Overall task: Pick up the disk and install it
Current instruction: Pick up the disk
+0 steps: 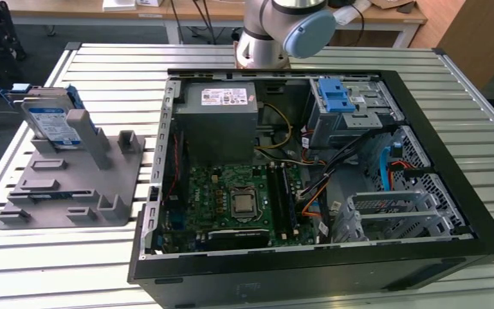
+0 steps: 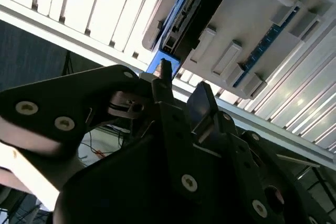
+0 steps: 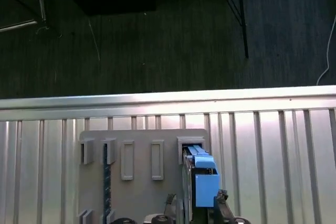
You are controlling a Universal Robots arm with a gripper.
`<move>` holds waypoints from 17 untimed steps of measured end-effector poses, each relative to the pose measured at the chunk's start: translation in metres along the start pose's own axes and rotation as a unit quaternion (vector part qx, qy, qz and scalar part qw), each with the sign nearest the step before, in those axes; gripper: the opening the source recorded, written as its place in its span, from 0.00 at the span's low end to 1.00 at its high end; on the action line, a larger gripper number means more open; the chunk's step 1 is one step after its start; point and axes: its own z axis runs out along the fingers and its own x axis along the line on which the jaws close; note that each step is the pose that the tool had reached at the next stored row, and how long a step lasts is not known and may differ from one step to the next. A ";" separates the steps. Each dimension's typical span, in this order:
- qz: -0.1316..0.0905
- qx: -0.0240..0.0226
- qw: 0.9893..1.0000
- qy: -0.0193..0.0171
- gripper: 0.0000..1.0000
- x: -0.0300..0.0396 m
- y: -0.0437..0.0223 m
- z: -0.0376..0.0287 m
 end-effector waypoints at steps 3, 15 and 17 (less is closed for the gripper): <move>-0.001 0.000 1.000 0.001 0.47 -0.0005 0.0001 0.0049; -0.001 0.000 1.000 0.001 0.48 -0.0024 0.0000 0.0114; -0.001 0.000 1.000 0.001 0.55 -0.0024 0.0000 0.0114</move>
